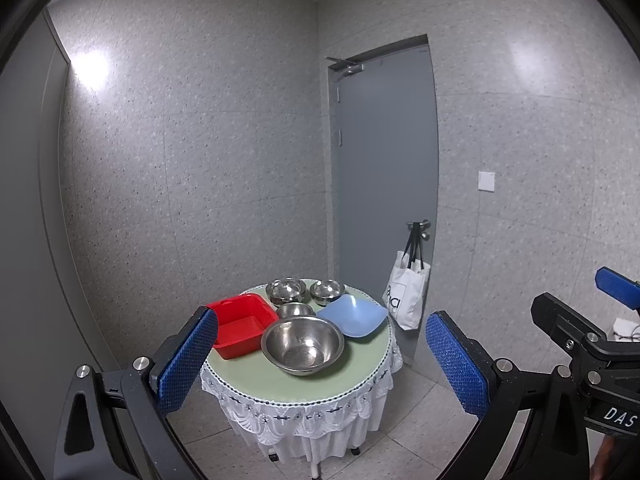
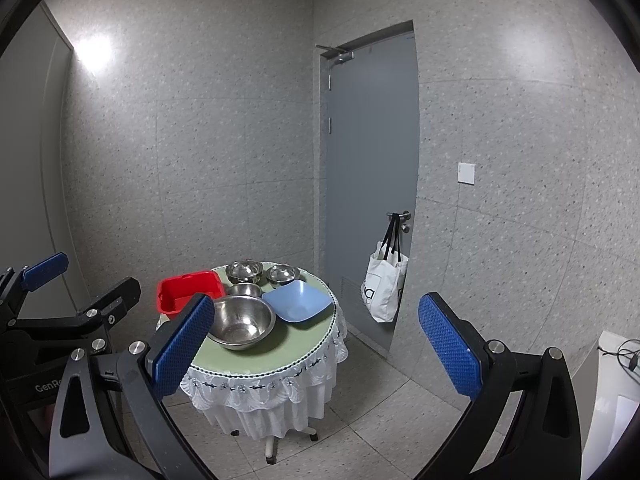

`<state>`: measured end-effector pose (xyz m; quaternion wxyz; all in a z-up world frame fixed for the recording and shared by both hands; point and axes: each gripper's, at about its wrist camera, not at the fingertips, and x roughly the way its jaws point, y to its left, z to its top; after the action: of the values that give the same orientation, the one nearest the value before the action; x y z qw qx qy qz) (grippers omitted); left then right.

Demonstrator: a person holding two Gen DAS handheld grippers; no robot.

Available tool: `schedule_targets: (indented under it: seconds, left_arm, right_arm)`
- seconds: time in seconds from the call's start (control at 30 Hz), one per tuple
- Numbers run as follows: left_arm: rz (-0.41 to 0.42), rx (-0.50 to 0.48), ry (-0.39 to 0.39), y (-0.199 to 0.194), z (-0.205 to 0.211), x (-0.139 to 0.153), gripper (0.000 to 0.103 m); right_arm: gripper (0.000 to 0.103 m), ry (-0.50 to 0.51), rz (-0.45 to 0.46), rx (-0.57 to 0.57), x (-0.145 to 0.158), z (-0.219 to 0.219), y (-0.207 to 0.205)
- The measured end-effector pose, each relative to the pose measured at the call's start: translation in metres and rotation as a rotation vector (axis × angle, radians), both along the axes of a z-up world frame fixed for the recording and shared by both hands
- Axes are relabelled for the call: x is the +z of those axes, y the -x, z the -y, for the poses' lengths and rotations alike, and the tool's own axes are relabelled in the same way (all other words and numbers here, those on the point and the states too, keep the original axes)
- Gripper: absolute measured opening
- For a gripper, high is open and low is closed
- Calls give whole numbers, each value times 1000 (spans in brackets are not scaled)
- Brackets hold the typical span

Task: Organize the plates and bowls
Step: 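Move both tools toward the round table with the dishes, then grasp the rim of the large steel bowl with both grippers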

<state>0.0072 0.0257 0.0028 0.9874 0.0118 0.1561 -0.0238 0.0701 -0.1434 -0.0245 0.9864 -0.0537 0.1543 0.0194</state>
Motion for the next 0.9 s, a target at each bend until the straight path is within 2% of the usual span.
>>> schedule_targets:
  seconds: [0.53, 0.77, 0.9]
  left_arm:
    - [-32, -5, -9, -29, -15, -12, 103]
    - [-80, 26, 8, -73, -29, -22, 103]
    - [-120, 65, 6, -113, -35, -28, 103]
  right_arm:
    - [103, -10, -31, -8, -14, -18, -30]
    - [103, -13, -71, 14, -31, -22, -73]
    - [103, -27, -100, 33, -45, -23, -115]
